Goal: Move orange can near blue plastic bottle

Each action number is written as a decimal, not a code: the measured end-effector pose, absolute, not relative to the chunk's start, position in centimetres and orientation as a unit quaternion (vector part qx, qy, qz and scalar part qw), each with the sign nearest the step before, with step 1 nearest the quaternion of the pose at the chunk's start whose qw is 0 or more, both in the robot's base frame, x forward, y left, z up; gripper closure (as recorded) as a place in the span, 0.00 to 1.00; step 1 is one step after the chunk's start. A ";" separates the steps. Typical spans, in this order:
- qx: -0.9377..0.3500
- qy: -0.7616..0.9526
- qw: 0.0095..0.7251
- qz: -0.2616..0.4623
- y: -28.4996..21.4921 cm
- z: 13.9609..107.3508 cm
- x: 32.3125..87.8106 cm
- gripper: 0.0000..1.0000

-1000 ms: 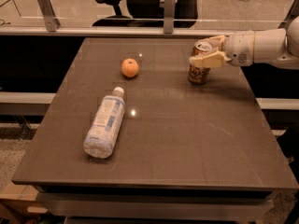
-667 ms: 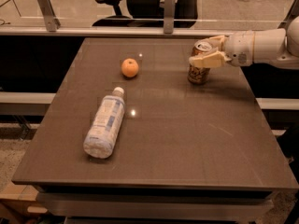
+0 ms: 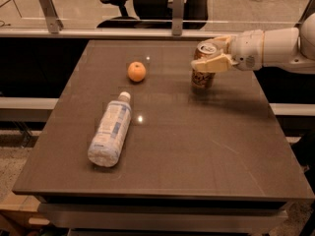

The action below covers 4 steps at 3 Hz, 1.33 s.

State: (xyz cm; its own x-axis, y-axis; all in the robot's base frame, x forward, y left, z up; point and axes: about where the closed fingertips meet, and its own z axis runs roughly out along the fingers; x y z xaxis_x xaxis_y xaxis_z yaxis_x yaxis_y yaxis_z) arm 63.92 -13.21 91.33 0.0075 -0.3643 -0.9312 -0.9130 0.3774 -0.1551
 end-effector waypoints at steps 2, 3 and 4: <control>-0.457 0.647 0.550 0.264 -10.5 91.6 59.2 1.00; -0.440 0.649 0.565 0.257 -9.2 91.5 56.1 1.00; -0.425 0.660 0.568 0.248 -8.1 91.6 53.0 1.00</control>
Offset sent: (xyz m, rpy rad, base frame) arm -0.0866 0.0403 -0.0031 0.1294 -0.0620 -0.1286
